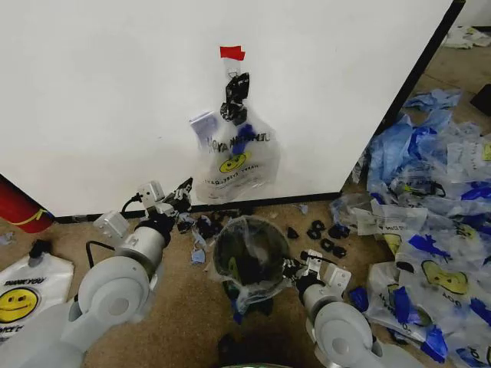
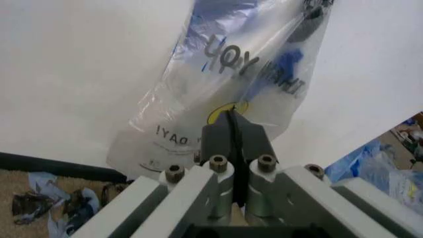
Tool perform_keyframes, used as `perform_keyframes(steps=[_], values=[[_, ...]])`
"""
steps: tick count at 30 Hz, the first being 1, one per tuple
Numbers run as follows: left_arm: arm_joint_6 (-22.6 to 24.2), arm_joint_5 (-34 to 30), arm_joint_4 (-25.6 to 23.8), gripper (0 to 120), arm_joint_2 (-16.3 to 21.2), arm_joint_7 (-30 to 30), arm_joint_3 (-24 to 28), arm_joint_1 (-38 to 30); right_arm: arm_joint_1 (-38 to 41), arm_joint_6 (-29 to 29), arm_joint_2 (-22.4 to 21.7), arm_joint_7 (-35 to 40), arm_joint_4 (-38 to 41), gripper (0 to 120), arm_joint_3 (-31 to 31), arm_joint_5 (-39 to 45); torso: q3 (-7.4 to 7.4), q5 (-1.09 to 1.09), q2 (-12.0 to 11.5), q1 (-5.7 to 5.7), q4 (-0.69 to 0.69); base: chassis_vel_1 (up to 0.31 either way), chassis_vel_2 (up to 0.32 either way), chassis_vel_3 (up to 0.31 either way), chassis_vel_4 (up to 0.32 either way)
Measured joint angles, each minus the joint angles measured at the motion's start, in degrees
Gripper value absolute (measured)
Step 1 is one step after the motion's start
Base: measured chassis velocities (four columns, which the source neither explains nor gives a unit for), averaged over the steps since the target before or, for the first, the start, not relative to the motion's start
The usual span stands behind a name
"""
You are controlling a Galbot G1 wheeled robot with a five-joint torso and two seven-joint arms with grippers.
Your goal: Pick up the garbage bag from the wall and place it over the trash bin.
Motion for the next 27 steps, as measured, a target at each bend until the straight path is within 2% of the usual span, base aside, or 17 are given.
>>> perform_keyframes(steps=[6, 9, 13, 14, 16, 27], values=[[0.3, 0.1, -0.4, 0, 0.2, -0.3, 0.0, 0.1, -1.4, -0.1, 0.1, 0.1, 0.6, 64, 0.3, -1.9, 0.00, 0.00, 0.0, 0.00, -0.01, 0.000, 0.000, 0.000, 0.000], [0.3, 0.1, -0.5, 0, 0.2, -0.4, 0.0, 0.1, -1.6, -0.2, 0.2, 0.1, 0.8, 70, 0.3, -2.5, 0.00, 0.00, 0.0, 0.00, 0.00, 0.000, 0.000, 0.000, 0.000], [0.3, 0.4, -0.8, 0, 0.1, -0.5, -0.1, 0.5, -2.3, -0.4, 0.2, 0.1, 1.7, 89, 0.8, -3.2, 0.00, 0.00, 0.0, 0.00, 0.00, 0.000, 0.000, 0.000, 0.000], [0.3, 0.4, -0.8, 0, 0.1, -0.5, -0.1, 0.5, -2.3, -0.4, 0.2, 0.1, 1.7, 89, 0.8, -3.2, 0.00, 0.00, 0.0, 0.00, 0.00, 0.000, 0.000, 0.000, 0.000], [0.3, 0.8, -0.8, 0, -0.1, -0.6, -0.1, 0.9, -2.7, -0.5, 0.2, 0.0, 1.9, 97, 1.2, -3.5, 0.00, 0.00, 0.0, 0.00, 0.00, 0.000, 0.000, 0.000, 0.000], [0.3, 1.2, -0.8, 0, -1.0, -1.3, -0.1, 1.2, -4.1, -0.1, 0.6, -1.7, 1.8, 100, 2.2, -5.6, 0.00, 0.00, 0.0, 0.00, 0.00, 0.000, 0.000, 0.000, 0.000]])
